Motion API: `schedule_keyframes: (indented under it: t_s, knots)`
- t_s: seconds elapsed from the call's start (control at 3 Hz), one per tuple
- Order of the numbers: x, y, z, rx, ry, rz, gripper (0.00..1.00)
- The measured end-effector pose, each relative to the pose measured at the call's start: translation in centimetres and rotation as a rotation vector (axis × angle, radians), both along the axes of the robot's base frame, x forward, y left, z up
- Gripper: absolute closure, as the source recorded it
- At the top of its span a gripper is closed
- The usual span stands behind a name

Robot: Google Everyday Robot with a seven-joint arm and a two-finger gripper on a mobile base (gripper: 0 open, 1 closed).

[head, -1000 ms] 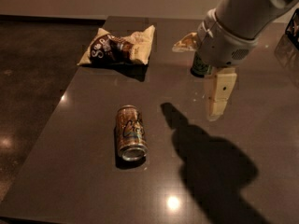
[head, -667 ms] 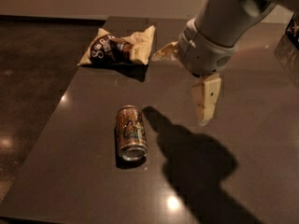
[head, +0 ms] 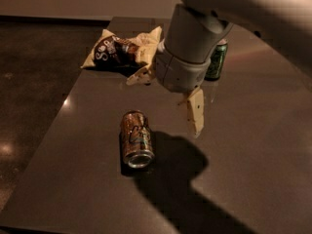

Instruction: Pick orange can

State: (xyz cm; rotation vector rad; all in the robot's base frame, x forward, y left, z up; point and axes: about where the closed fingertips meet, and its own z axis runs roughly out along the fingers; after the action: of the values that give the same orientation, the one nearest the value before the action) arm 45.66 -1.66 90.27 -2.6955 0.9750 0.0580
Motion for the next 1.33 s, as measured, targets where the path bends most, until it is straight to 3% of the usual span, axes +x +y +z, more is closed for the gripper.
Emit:
schedule_keyframes:
  t_s: [0.67,1.33]
  knots:
    - [-1.0,2.7,-2.6,-0.085,-0.031,0.252,0.0]
    - [-3.3,4.4,-4.5,-0.153,-0.041,0.385,0.0]
